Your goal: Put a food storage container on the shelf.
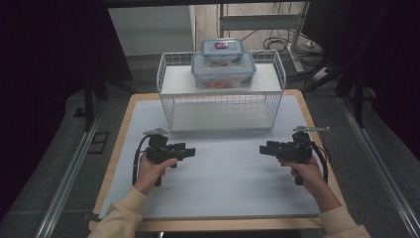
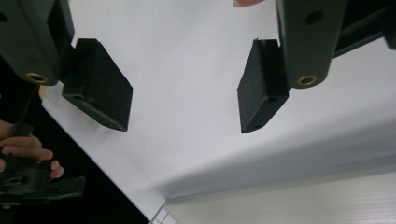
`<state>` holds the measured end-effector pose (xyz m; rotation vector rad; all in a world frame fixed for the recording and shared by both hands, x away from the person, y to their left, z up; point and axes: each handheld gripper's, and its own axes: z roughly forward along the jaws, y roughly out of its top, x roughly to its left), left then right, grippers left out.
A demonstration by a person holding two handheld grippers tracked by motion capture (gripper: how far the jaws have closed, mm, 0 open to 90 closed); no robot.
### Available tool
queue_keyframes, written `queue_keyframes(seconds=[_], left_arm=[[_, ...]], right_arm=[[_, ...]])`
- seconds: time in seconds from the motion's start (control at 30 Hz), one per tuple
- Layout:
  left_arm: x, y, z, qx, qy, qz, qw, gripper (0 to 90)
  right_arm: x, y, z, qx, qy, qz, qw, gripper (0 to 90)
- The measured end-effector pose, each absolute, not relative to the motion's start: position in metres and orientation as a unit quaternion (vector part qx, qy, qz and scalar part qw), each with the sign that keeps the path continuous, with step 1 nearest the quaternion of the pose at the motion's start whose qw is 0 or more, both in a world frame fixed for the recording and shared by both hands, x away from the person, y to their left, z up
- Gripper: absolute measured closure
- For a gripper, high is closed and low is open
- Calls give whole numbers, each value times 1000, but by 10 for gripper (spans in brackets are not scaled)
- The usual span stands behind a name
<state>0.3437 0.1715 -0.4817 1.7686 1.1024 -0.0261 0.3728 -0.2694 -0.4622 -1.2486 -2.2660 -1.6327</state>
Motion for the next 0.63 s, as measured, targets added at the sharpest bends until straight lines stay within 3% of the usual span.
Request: queue_keyframes(seconds=[0.43, 0.63], left_arm=[[342, 170, -483, 733, 456, -8, 504, 325], [343, 170, -486, 736, 458, 1, 499, 301]], right_arm=[[368, -267, -469, -406, -743, -530, 43, 360], [366, -270, -468, -403, -741, -537, 19, 297]])
